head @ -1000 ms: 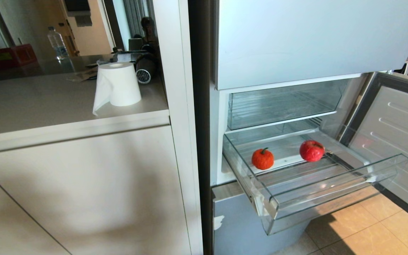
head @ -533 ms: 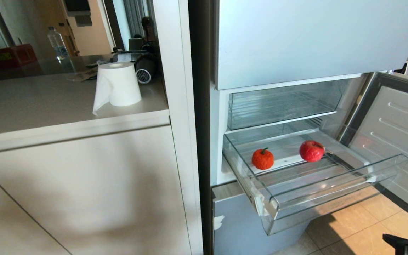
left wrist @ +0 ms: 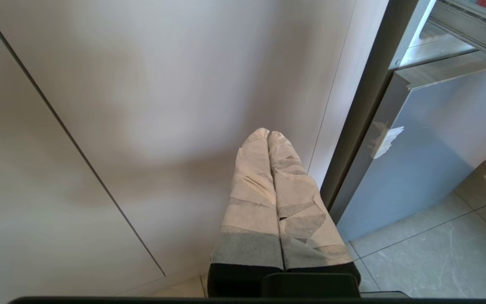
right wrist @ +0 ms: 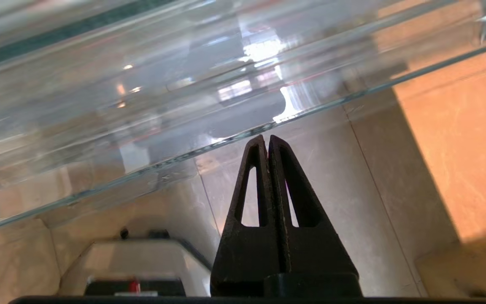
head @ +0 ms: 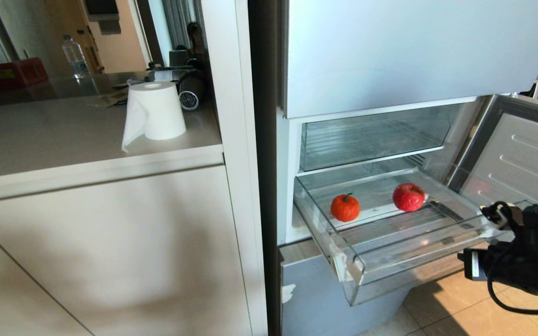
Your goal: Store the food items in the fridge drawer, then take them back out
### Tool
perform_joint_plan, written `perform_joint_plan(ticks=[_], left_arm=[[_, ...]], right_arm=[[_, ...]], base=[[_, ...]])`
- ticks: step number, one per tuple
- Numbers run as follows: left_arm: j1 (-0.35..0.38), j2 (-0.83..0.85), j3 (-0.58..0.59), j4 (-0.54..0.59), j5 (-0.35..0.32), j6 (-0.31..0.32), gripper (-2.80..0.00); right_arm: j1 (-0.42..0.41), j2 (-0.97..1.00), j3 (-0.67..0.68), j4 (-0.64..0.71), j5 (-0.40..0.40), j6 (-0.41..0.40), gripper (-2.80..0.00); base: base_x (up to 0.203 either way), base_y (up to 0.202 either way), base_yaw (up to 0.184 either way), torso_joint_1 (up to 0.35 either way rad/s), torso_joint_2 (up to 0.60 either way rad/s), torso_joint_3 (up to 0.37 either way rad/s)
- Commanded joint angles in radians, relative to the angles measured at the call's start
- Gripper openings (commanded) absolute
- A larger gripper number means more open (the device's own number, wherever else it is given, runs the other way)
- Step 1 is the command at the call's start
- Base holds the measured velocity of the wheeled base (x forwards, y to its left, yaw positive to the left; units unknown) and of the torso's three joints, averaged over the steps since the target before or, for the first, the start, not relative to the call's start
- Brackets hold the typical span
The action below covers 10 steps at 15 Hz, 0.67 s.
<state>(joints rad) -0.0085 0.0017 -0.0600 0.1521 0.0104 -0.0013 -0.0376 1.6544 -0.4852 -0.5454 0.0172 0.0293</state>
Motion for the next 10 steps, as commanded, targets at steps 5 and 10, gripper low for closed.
perform_joint_plan(ticks=[5,10], left_arm=[[-0.001,0.0,0.0,0.001,0.0,0.0,-2.8],[0.001,0.0,0.0,0.001,0.0,0.0,-2.8]], right_arm=[[0.088,0.249,-0.255,-0.008,0.0,0.042,-2.8],[0.161,0.431,-0.431,-0.178,0.001,0.208,-2.8]], base=[[0.0,0.0,0.0,0.0,0.0,0.0],[0.0,0.0,0.0,0.0,0.0,0.0]])
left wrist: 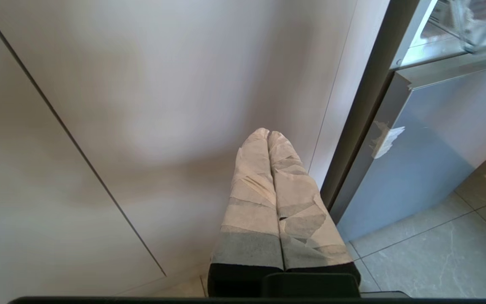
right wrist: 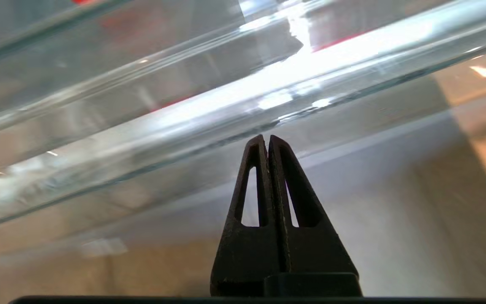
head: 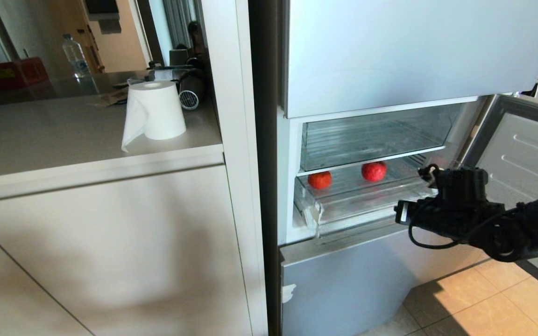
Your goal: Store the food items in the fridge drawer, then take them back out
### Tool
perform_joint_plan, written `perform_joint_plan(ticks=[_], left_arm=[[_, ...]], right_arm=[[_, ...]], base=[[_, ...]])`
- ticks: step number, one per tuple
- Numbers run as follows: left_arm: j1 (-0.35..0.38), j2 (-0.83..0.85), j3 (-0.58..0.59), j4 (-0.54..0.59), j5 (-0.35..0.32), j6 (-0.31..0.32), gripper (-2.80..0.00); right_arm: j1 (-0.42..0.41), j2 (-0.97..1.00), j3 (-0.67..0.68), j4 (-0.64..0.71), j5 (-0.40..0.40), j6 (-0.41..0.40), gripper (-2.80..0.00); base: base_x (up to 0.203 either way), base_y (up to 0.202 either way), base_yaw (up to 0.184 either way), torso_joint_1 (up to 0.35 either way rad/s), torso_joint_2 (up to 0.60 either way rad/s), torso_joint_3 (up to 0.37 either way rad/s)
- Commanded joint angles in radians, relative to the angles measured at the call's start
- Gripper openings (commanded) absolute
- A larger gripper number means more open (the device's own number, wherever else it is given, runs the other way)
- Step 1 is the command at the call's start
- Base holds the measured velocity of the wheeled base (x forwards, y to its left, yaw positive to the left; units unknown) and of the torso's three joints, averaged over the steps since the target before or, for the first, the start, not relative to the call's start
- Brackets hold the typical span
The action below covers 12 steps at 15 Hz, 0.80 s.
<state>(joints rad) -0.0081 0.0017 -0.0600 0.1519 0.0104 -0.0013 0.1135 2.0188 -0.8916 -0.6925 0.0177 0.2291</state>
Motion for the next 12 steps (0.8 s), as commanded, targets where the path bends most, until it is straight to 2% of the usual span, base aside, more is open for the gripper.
perform_joint_plan(ticks=[1,3,7,12], left_arm=[[-0.001,0.0,0.0,0.001,0.0,0.0,-2.8],[-0.001,0.0,0.0,0.001,0.0,0.0,-2.8],[0.0,0.0,0.0,0.0,0.0,0.0,-2.8],[0.0,0.0,0.0,0.001,0.0,0.0,-2.8]], right_arm=[[0.02,0.088,-0.027,-0.088,0.0,0.015,-2.8],[0.028,0.079,0.033,-0.151,-0.001,0.027,-2.8],[0.024,-0.117,0.231,-0.175,0.007,0.033,-2.8],[0.016,-0.668,0.547,-0.159,0.032,-0.003,-2.8]], base=[[0.0,0.0,0.0,0.0,0.0,0.0],[0.0,0.0,0.0,0.0,0.0,0.0],[0.0,0.0,0.0,0.0,0.0,0.0],[0.0,0.0,0.0,0.0,0.0,0.0]])
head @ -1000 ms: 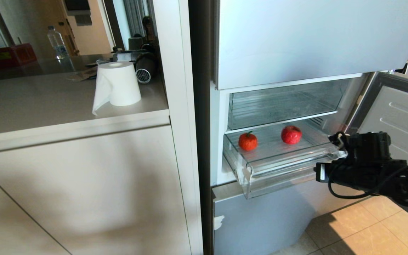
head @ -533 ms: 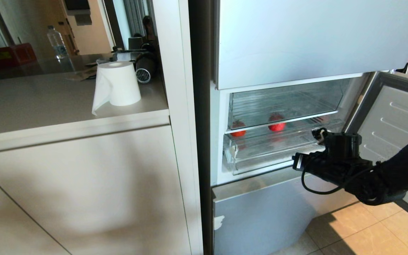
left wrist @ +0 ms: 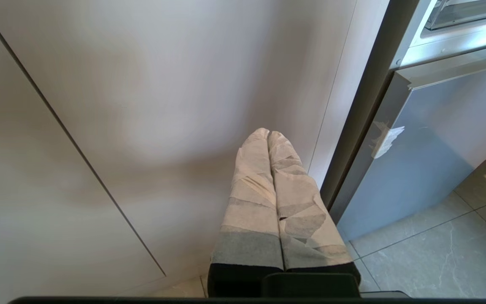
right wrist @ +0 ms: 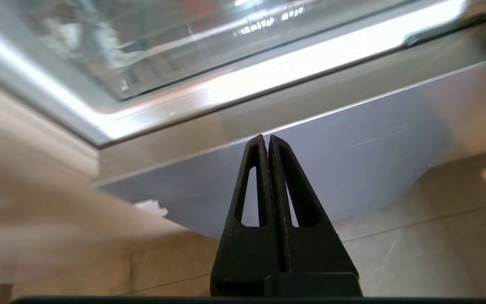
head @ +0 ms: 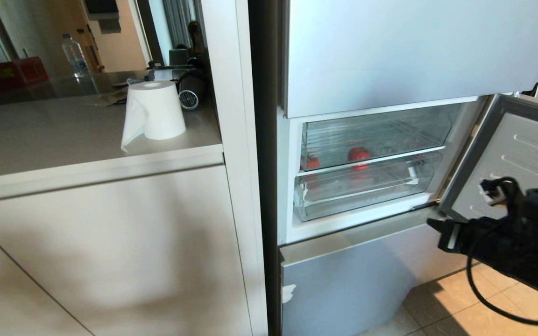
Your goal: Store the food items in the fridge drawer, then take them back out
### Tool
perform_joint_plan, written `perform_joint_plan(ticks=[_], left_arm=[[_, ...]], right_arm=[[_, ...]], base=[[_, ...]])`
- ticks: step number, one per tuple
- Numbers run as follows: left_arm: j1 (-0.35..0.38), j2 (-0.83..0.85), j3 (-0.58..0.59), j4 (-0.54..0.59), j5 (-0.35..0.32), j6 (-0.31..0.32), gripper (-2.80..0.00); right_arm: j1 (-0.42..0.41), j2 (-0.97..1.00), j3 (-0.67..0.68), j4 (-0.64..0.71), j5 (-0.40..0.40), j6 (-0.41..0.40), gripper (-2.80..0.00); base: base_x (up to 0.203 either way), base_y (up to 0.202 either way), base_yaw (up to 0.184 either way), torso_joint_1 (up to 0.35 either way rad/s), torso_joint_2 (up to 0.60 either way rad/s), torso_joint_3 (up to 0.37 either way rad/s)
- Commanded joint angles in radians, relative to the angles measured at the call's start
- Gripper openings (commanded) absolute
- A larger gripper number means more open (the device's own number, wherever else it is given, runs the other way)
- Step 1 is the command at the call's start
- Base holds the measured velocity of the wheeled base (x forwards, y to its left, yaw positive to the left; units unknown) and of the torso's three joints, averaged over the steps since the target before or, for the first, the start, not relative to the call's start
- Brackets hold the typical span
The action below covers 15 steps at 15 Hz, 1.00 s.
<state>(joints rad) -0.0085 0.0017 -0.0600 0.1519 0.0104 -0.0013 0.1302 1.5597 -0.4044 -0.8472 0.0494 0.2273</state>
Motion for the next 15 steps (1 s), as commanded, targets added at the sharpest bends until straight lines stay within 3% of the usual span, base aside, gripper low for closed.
perform_joint_plan(ticks=[1,4,8,11,13,15], left_arm=[[0.001,0.0,0.0,0.0,0.0,0.0,-2.8],[-0.001,0.0,0.0,0.0,0.0,0.0,-2.8],[0.001,0.0,0.0,0.001,0.0,0.0,-2.8],[-0.001,0.0,0.0,0.001,0.0,0.0,-2.8],[0.001,0.0,0.0,0.001,0.0,0.0,-2.8],[-0.001,0.0,0.0,0.001,0.0,0.0,-2.8]], right_arm=[[-0.001,-0.337,0.126,0.013,0.002,-0.026,-2.8],[-0.003,-0.747,0.28,0.146,0.0,-0.097,-2.8],[-0.024,-1.183,0.369,0.603,-0.001,-0.151,-2.8],[-0.044,-1.289,0.401,0.796,-0.017,-0.186,-2.8],[-0.046,-1.286,0.404,0.834,-0.034,-0.312,-2.8],[-0.04,-1.285,0.403,0.847,-0.027,-0.349,-2.8]], base=[[0.0,0.0,0.0,0.0,0.0,0.0],[0.0,0.0,0.0,0.0,0.0,0.0],[0.0,0.0,0.0,0.0,0.0,0.0],[0.0,0.0,0.0,0.0,0.0,0.0],[0.0,0.0,0.0,0.0,0.0,0.0],[0.0,0.0,0.0,0.0,0.0,0.0]])
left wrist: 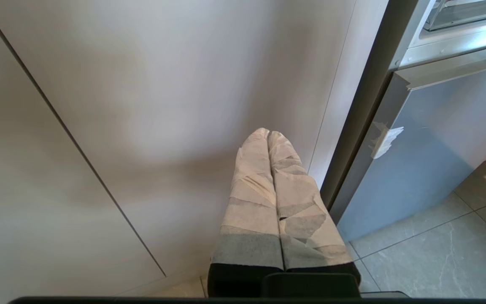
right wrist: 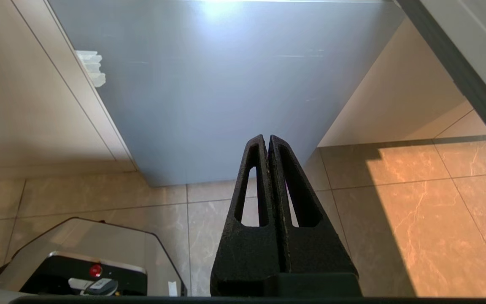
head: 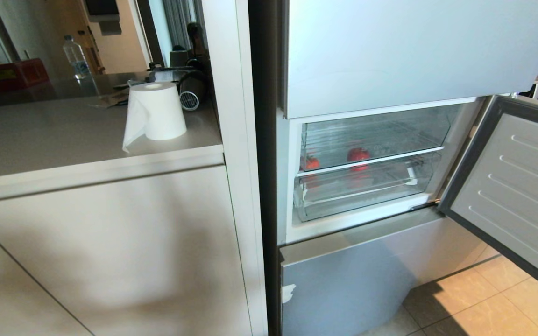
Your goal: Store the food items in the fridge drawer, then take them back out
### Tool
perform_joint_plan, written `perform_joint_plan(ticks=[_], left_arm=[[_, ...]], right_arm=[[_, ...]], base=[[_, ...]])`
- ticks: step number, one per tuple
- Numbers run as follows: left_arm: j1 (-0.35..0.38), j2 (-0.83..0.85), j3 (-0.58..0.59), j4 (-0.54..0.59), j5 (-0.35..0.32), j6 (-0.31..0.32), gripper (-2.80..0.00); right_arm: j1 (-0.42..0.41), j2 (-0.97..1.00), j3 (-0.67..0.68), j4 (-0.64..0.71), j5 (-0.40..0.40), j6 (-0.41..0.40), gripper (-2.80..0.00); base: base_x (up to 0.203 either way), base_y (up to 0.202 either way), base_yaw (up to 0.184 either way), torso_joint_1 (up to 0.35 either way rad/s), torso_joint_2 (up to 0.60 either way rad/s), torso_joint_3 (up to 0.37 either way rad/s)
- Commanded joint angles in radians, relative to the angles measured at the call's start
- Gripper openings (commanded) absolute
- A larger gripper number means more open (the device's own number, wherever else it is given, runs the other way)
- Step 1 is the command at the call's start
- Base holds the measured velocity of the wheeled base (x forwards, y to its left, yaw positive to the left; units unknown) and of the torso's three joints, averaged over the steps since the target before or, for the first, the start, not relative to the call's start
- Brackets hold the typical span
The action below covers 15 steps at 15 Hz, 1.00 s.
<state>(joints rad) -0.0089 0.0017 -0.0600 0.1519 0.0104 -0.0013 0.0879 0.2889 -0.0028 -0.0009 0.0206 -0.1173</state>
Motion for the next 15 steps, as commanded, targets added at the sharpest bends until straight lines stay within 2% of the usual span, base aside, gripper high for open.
perform_joint_plan(ticks=[1,5,8,15], left_arm=[[0.001,0.0,0.0,0.001,0.0,0.0,-2.8],[0.001,0.0,0.0,0.001,0.0,0.0,-2.8],[0.0,0.0,0.0,0.001,0.0,0.0,-2.8],[0.0,0.0,0.0,0.001,0.0,0.0,-2.8]], right_arm=[[0.004,-0.013,0.001,0.001,0.001,0.0,-2.8],[0.006,0.004,0.001,0.001,0.001,-0.007,-2.8],[-0.128,0.025,0.001,0.001,0.003,-0.004,-2.8],[-0.082,-0.255,0.002,0.001,-0.001,-0.003,-2.8]], base=[[0.0,0.0,0.0,0.0,0.0,0.0],[0.0,0.0,0.0,0.0,0.0,0.0],[0.0,0.0,0.0,0.0,0.0,0.0],[0.0,0.0,0.0,0.0,0.0,0.0]])
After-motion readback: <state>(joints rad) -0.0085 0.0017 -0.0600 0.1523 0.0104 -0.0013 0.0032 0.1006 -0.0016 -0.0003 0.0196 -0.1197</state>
